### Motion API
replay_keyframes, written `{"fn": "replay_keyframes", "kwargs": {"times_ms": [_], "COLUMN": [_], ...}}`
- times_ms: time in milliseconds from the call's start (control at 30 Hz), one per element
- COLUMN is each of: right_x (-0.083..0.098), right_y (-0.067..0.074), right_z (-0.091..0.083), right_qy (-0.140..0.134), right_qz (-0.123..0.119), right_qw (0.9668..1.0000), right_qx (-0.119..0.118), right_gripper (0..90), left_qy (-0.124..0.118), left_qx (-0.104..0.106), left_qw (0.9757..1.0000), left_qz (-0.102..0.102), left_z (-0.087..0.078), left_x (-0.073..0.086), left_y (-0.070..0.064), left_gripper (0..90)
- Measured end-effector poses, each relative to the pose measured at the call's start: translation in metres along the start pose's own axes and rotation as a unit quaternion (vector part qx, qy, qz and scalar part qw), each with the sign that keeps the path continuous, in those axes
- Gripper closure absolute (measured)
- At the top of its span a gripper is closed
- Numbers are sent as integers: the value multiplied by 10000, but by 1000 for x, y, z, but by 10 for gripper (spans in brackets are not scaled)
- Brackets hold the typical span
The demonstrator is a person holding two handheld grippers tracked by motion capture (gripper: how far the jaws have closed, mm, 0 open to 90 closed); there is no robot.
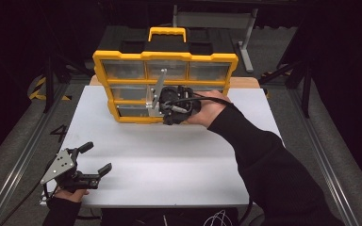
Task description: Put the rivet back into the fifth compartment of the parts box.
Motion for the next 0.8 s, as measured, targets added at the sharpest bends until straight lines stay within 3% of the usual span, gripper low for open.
{"fn": "replay_keyframes", "kwargs": {"times_ms": [300, 800], "right_x": [-4, -3], "right_y": [-31, -75], "right_z": [-16, -15], "right_qy": [-100, -132], "right_qz": [227, 693], "right_qw": [9996, 9966], "right_qx": [156, 431], "right_gripper": [826, 826], "left_qy": [-1, 0], "left_qx": [11, 15], "left_qw": [10000, 10000], "left_qz": [-9, -16], "left_z": [0, 0], "left_x": [0, 0], "left_y": [-1, 0], "left_gripper": [20, 20]}}
Point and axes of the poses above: each handheld gripper's, and its own axes: z roughly forward along the jaws, x roughly out of its underside, y roughly to its left, the point moved 10 cm from there along z, roughly forward along the jaws, and after that the axes turned 5 degrees about -x, right-handed, at the moved point
